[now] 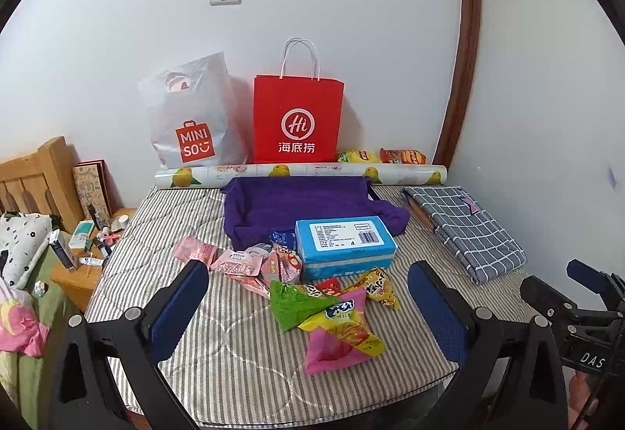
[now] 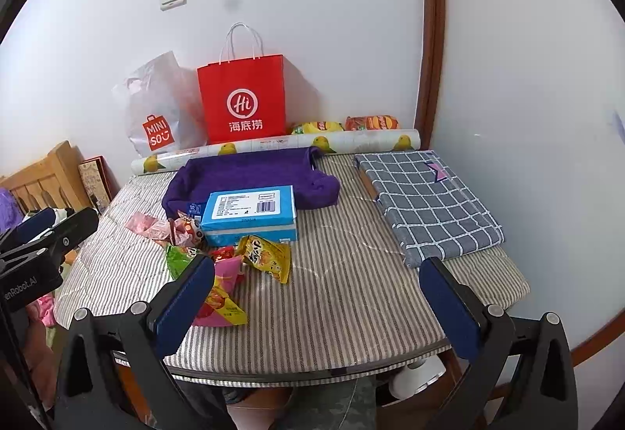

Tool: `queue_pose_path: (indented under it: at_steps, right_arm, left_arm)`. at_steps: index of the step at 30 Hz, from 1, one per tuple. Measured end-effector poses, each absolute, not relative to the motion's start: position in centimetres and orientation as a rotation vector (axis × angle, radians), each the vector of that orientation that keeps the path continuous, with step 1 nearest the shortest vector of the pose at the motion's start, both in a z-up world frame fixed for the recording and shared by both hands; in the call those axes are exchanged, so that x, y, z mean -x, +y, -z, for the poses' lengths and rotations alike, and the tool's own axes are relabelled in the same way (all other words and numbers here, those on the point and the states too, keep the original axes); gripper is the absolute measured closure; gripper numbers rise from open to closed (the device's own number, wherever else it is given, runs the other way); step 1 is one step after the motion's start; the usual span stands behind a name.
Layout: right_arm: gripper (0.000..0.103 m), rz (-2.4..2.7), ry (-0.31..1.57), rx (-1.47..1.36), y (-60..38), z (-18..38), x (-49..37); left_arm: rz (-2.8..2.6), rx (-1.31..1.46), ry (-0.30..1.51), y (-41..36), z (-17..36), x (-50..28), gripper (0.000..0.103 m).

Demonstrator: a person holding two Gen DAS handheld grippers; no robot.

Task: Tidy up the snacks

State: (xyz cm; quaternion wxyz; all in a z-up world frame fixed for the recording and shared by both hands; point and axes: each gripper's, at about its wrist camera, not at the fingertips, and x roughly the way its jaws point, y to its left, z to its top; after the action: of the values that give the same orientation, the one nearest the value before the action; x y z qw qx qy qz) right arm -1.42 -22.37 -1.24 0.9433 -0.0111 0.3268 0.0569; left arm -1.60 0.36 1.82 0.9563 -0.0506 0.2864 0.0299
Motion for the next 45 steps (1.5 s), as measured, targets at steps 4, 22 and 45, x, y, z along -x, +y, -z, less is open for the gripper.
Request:
queue_pose_path:
  at_steps: [4, 22, 45]
  right_arm:
    - [0.0, -0.115, 0.665, 0.022, -22.41, 1.18, 1.5]
    - [0.0, -0.126, 0.639, 0.013, -22.4, 0.86, 2.28]
    - [0.0, -0.145, 0.642, 0.008, -22.19, 1.01, 2.3]
  left_arm:
    - [-0.061, 0.099, 0.583, 0.1, -1.74, 1.66, 0.0]
    - [-0.06, 0.099, 0.581, -0.3, -1.76, 1.91, 0.0]
    - [-0.06, 0.097, 0.584, -0.51, -1.36, 1.86, 0.0]
